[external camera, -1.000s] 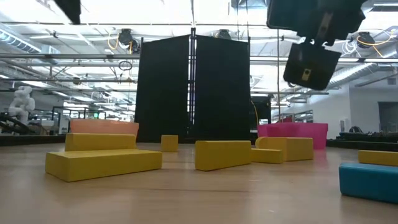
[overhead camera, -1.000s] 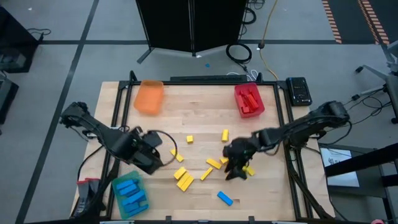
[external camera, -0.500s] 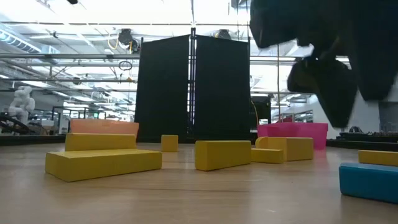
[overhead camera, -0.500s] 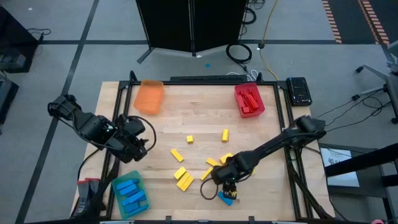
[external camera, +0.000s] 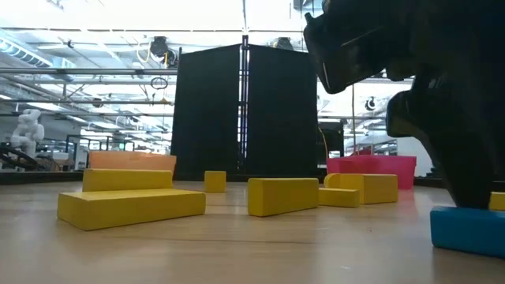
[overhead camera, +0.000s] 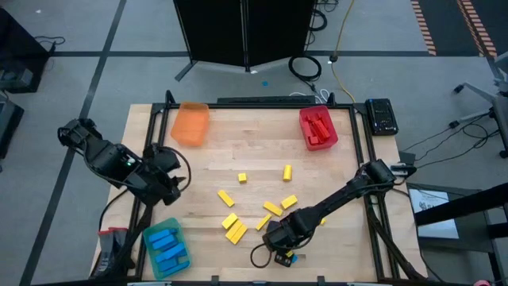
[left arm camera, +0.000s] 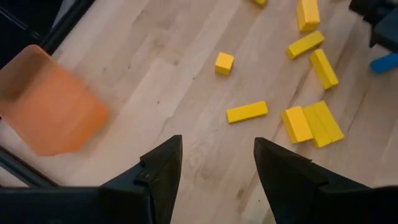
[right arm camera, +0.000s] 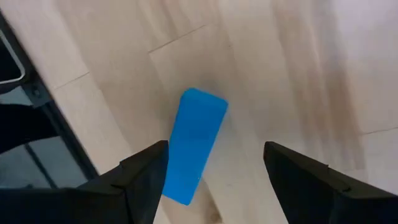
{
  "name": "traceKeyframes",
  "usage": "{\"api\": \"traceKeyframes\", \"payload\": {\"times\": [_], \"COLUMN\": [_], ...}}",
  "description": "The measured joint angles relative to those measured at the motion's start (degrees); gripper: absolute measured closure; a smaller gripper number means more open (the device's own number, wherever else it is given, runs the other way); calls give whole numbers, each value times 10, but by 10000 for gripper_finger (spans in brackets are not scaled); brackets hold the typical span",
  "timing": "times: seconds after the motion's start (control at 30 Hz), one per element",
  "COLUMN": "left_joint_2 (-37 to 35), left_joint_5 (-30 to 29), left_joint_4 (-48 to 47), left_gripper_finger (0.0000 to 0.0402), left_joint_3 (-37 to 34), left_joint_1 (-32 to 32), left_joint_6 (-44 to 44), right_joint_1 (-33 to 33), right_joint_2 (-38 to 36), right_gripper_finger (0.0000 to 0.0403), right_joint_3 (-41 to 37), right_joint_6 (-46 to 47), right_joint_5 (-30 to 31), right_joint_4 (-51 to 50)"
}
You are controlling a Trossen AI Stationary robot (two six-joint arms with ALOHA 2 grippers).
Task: Sort blocks
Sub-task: Put the blue block into the green transparent bin
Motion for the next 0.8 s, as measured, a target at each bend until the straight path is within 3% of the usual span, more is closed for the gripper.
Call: {"api": "traceKeyframes", "payload": {"times": [0.57,0.67,0.8], "left_joint_2": [-60,-60,-59], "left_joint_5": [-18,-21,-28], "left_joint_4": [0,0,0], "left_gripper_finger": [197,197,197], "left_joint_3": [0,0,0], "left_joint_1": [0,0,0], "left_joint_6": [-46,-46,-46], "right_joint_1": [25,25,25], "right_joint_2": [47,47,47], "right_gripper_finger": [132,169,280], "right_joint_3": [4,4,3], "right_joint_6": [52,70,85], "right_joint_5": [48,56,63], "right_joint_4": [21,4,-11]}}
